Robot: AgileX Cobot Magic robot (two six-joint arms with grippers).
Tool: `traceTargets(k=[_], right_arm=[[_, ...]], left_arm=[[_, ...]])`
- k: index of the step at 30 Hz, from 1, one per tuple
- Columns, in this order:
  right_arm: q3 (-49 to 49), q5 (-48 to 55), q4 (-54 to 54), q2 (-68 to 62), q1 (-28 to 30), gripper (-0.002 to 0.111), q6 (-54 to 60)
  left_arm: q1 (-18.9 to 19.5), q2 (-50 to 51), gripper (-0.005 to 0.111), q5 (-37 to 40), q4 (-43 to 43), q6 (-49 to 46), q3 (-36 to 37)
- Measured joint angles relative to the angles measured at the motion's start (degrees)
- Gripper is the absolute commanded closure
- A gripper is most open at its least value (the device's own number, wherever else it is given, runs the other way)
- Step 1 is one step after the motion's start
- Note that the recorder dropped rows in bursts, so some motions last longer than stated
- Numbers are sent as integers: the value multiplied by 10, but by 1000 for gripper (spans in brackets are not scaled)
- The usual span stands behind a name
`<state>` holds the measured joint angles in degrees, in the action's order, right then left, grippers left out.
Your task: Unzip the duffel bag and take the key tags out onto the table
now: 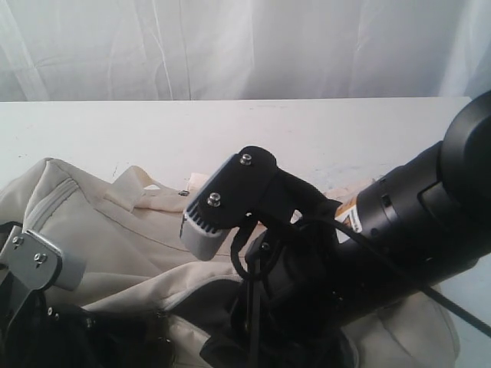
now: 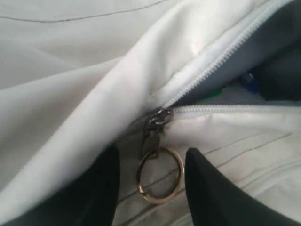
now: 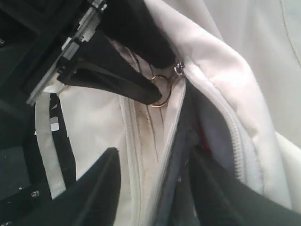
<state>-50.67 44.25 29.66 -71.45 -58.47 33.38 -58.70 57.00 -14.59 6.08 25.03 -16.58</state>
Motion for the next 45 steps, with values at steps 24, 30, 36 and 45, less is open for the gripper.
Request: traceTargets(k=[24,30,36,45], right_arm=[[0,-23,68,0,0,65,2],[0,0,56,0,0,65,2],[0,3,18,0,0,65,2],[0,-28,-4,-15,0,54,2]], left_arm=[[0,44,107,-61,-140,190,0],[0,39,107,-65,-140,194,0],[0,-3,107,-38,-140,207,0],[0,-102,107,11,-142,251,2]])
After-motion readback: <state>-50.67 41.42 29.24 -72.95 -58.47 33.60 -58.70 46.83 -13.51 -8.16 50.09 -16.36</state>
